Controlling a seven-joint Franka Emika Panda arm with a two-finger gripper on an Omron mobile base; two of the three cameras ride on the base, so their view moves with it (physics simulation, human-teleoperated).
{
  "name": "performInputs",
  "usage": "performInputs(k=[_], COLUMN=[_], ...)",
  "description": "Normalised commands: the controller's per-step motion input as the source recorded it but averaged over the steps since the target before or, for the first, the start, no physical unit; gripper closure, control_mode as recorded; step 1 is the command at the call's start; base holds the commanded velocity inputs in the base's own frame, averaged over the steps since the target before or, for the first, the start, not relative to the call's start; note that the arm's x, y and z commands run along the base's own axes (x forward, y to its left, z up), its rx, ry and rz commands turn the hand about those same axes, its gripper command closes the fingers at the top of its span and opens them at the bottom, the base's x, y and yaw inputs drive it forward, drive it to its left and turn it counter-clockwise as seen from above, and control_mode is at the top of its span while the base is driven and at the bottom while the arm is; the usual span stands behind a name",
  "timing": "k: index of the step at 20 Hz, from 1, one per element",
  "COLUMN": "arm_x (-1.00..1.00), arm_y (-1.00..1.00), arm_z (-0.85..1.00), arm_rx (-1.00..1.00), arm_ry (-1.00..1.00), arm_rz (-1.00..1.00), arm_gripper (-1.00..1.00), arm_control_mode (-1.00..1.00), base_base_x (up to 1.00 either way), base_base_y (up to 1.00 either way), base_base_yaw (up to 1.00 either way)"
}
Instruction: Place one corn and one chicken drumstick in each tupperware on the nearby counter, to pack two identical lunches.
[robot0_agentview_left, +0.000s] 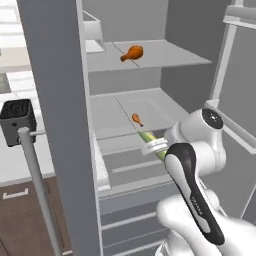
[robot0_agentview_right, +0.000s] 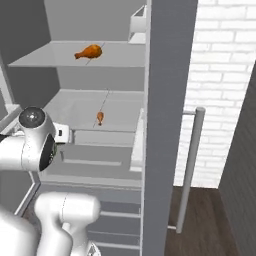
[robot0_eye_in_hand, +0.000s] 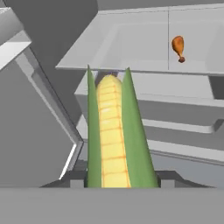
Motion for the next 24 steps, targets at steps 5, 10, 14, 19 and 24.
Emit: performInputs(k=[5, 10, 14, 19, 24], arm_x=[0.00, 0.00, 0.00, 0.00, 0.00], arm_y=[0.00, 0.00, 0.00, 0.00, 0.00], arm_z=[0.00, 0.00, 0.00, 0.00, 0.00], arm_rx=[0.00, 0.00, 0.00, 0.00, 0.00], arm_ry=[0.00, 0.00, 0.00, 0.00, 0.00], arm_rz=[0.00, 0.00, 0.00, 0.00, 0.00], arm_gripper=[1.00, 1.00, 1.00, 1.00, 1.00], arm_control_mode=[1.00, 1.00, 1.00, 1.00, 1.00], base_base_x=[-0.50, -0.68, -0.67, -0.52, 0.07], base_base_y=[-0.11, -0.01, 0.00, 0.05, 0.45], base_base_yaw=[0.46, 0.59, 0.61, 0.63, 0.61])
